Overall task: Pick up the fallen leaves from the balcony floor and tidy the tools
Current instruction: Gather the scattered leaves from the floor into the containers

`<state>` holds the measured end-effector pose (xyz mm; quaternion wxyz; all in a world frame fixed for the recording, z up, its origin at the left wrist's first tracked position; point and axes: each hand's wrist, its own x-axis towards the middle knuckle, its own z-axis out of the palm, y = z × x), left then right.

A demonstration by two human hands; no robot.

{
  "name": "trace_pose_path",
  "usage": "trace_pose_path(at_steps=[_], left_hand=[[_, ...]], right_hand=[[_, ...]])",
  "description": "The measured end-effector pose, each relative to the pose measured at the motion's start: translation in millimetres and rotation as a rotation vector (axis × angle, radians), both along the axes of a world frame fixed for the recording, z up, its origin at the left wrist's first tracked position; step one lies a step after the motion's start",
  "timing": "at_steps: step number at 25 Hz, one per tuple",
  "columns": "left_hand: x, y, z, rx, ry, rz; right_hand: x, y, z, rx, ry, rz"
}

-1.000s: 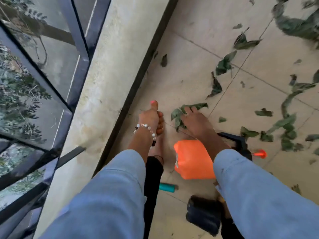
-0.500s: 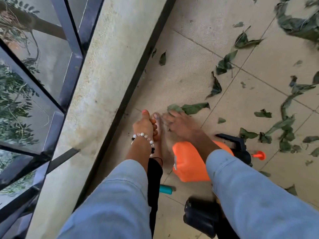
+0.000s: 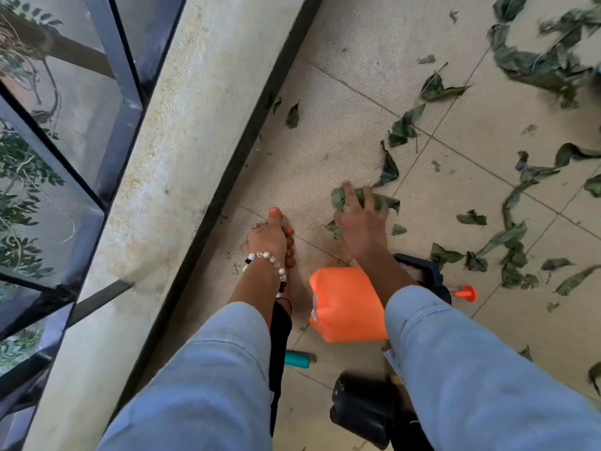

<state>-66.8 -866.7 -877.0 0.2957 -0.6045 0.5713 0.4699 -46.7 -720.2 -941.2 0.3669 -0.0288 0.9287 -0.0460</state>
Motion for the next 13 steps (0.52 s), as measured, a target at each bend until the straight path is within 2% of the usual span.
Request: trace_pose_path(at_steps=[2, 5, 6, 7, 8, 10, 11, 13], left_hand=[[0.0, 1.7, -1.8, 0.003, 0.008, -0.031], [-0.2, 4.2, -5.2, 0.009, 0.042, -0.063], [0.7, 5.8, -5.8, 0.002, 0.052, -0.054], [2.1, 7.6, -6.4, -0.01, 0.056, -0.059], [3.2, 8.9, -4.6, -0.008, 0.06, -0.056], [4.5, 15.5, 0.3, 0.036, 0.03, -0.046], [5.9, 18.3, 3.3, 0.054, 0.036, -0.057], [15.5, 22.0, -6.8, -0.026, 0.049, -0.068]], right_hand=[[8.4, 4.6, -4.9, -0.01, -0.029, -0.006], [7.0, 14.0, -10.1, -0.086, 0.035, 0.017], [3.2, 17.2, -11.7, -0.141, 0.063, -0.053], [-1.6, 20.1, -10.9, -0.233, 0.106, -0.237], [-5.4, 20.3, -4.8, -0.374, 0.106, -0.519], [-11.8, 15.5, 26.5, -0.81, 0.022, -1.15], [-13.0, 9.9, 45.6, -1.026, -0.033, -1.38], [-8.8, -7.4, 79.8, -1.359, -0.183, -1.662]])
